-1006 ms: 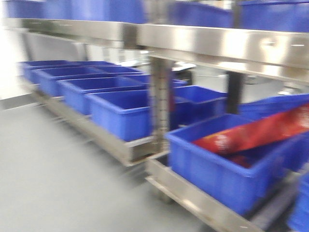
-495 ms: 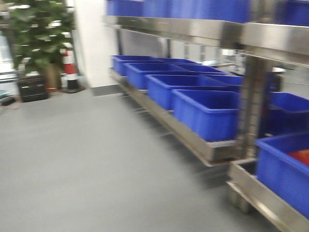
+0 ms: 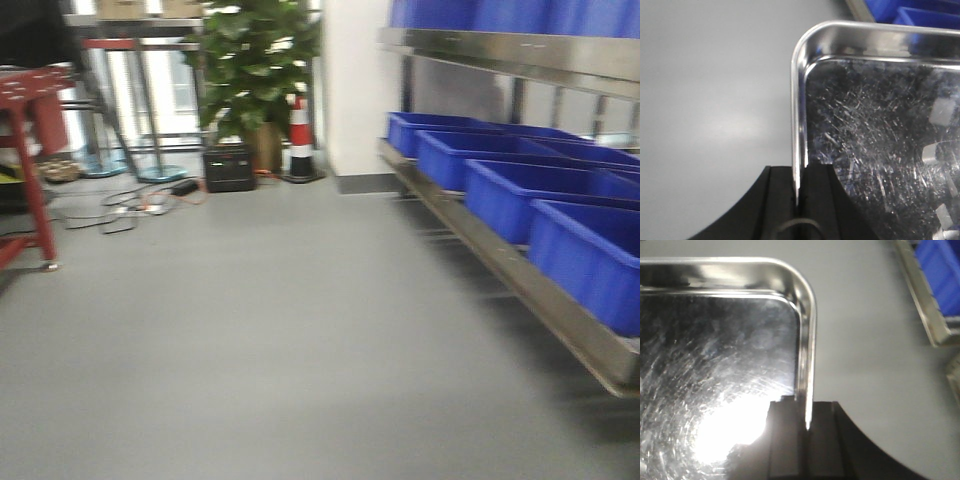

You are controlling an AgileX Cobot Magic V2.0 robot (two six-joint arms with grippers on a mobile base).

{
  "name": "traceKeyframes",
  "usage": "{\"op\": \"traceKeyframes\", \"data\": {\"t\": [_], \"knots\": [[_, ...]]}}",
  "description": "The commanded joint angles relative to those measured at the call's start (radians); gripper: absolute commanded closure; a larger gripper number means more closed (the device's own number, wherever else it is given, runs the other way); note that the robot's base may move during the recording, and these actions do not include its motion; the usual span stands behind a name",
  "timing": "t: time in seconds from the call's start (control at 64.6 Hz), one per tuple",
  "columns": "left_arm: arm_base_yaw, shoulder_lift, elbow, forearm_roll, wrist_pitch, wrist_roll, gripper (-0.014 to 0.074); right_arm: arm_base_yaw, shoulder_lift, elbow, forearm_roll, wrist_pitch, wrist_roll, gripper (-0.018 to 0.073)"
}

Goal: Stack silver trays without gaps
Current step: 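Drive the base away from the rack holding the tray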

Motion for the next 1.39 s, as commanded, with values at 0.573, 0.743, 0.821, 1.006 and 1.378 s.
{"op": "traceKeyframes", "data": {"t": [0.573,0.743,0.821,1.006,1.378], "knots": [[-0.012,-0.005,-0.011,-0.017,-0.078,0.002,0.0613,0.006,0.000,-0.007,0.011,-0.039,-0.022,0.0627],[-0.012,-0.005,-0.011,-0.017,-0.078,0.002,0.0613,0.006,0.000,-0.007,0.011,-0.039,-0.022,0.0627],[-0.012,-0.005,-0.011,-0.017,-0.078,0.002,0.0613,0.006,0.000,-0.007,0.011,-0.039,-0.022,0.0627],[-0.012,-0.005,-0.011,-0.017,-0.078,0.002,0.0613,0.006,0.000,-0.007,0.011,-0.039,-0.022,0.0627],[-0.012,-0.005,-0.011,-0.015,-0.079,0.002,0.0613,0.006,0.000,-0.007,0.011,-0.039,-0.022,0.0627]]}}
